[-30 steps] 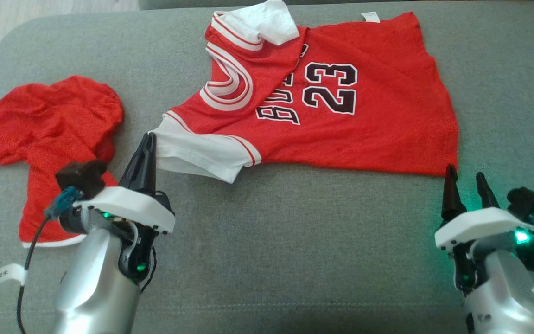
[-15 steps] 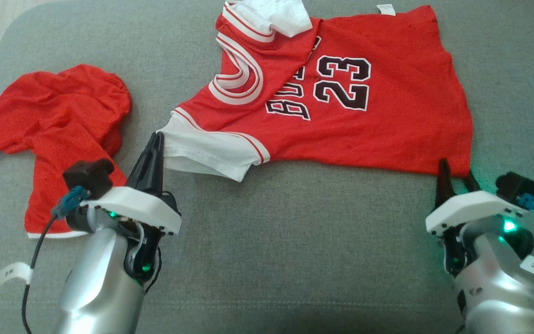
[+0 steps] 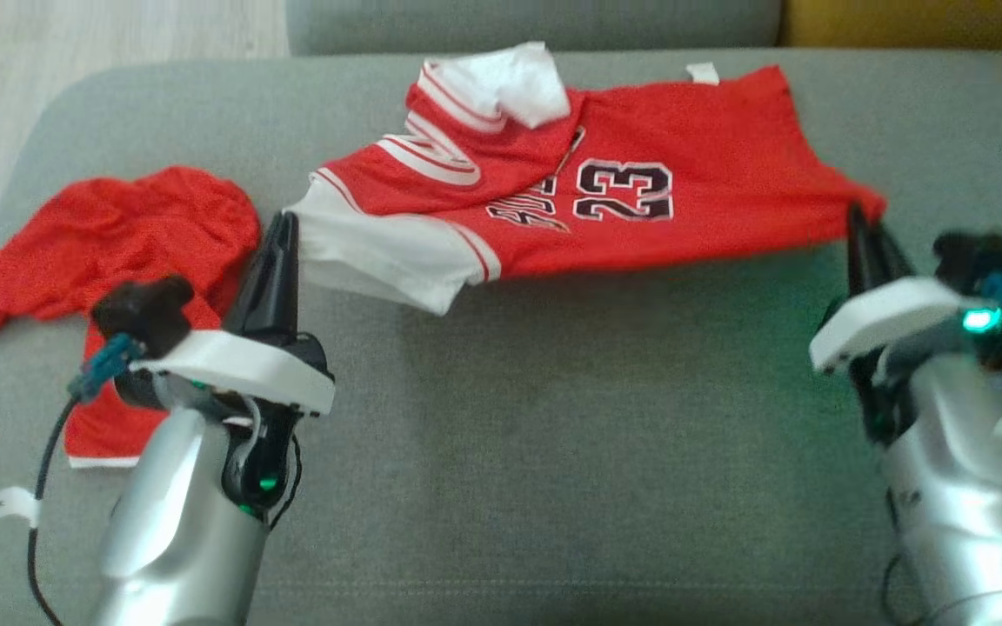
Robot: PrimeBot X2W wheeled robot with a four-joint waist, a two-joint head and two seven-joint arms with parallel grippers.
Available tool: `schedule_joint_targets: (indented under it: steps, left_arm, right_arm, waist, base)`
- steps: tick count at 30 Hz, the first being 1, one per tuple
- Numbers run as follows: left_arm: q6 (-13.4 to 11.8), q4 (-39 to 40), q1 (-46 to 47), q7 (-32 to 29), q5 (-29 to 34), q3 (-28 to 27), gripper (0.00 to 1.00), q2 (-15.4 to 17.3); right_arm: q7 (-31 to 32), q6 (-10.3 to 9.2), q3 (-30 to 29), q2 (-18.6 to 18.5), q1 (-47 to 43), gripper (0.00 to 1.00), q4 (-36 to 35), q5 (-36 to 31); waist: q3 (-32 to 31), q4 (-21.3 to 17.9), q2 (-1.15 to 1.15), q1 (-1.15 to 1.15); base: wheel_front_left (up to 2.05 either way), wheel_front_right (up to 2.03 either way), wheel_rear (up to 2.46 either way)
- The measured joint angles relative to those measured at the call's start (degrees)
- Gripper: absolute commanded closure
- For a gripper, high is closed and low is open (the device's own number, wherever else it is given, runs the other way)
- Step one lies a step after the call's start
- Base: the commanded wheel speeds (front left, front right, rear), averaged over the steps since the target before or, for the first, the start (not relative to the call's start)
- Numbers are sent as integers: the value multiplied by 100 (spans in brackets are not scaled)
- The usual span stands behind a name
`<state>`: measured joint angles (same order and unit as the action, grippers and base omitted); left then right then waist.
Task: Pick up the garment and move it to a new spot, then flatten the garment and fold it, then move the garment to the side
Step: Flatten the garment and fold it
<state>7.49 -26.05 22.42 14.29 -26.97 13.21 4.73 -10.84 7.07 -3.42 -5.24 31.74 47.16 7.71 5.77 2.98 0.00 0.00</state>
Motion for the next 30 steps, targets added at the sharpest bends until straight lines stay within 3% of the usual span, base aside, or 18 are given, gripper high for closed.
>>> schedule_joint_targets:
  steps: [7, 14, 23, 30]
  left_arm:
    - [-2, 918, 130, -141, -280, 33, 100, 66]
    - [-266, 2142, 597, -670, -433, -41, 100, 59]
    - [-599, 3220, 1029, -1567, -598, -12, 100, 55]
    - [-604, 2982, 1746, -2042, -669, -18, 100, 140]
  right_arm:
    - [947, 0, 660, -569, 206, 100, -1636, 204]
    - [2062, 0, 703, -1182, 364, 100, -3069, 500]
    - [3835, 0, 244, -1252, 438, 100, -4402, 777]
    - [4525, 0, 102, -1079, 723, 100, -4535, 788]
  waist:
    - [-540, -17, 0, 0]
    - [-966, -15, 0, 0]
    - [-1075, -67, 0, 0]
    - [-779, -97, 0, 0]
  base:
    - [0, 0, 0]
    - [0, 0, 0]
    - [0, 0, 0]
    - [0, 0, 0]
